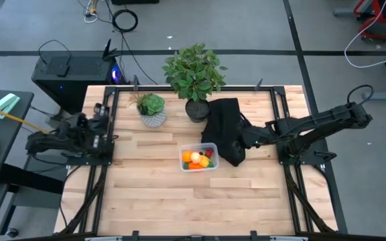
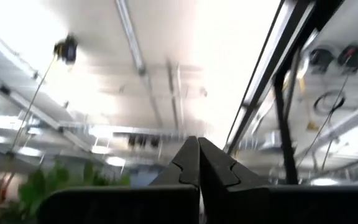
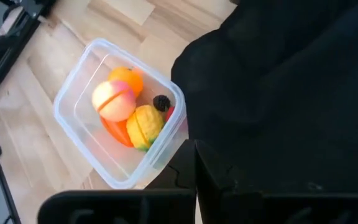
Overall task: Pick and placing Produce into tupperware
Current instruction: Return to Home Position
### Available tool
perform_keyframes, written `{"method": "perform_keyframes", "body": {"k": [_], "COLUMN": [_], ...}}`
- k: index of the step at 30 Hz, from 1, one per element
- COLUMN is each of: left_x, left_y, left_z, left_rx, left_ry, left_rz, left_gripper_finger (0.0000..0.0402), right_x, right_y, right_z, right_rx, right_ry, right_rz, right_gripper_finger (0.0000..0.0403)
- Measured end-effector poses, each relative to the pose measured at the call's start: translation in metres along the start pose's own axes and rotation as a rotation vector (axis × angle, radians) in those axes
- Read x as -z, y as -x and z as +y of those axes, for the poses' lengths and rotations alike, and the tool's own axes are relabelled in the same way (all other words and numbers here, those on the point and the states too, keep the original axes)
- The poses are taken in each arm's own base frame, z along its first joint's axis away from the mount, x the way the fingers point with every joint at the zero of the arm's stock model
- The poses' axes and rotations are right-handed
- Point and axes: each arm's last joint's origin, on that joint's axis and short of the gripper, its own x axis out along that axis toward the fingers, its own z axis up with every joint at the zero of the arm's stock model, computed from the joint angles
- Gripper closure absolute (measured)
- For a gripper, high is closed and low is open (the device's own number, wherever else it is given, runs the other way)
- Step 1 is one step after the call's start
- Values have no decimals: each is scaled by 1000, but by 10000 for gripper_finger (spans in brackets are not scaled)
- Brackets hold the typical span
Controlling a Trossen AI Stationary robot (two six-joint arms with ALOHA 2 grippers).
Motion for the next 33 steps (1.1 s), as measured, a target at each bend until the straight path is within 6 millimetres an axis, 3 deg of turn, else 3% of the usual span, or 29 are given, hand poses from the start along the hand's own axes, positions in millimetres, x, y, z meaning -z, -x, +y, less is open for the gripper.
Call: {"method": "perform_keyframes", "body": {"k": [6,11,15,28,33], "left_x": [-1,26,42,63,60], "left_y": [0,3,16,27,24], "left_z": [-2,-4,-2,3,3], "left_rx": [48,104,63,-3,15], "left_ry": [29,162,186,144,113], "left_rz": [43,461,822,651,612], "left_gripper_finger": [400,400,400,400,400], "right_x": [-2,-3,-3,-4,-4], "right_y": [0,-1,-1,-1,-1], "right_z": [-1,-1,-2,-2,-2], "right_rx": [6,17,24,30,30], "right_ry": [-70,-114,-153,-230,-241], "right_rz": [-13,-33,-48,-64,-65], "right_gripper_finger": [400,400,401,401,401]}}
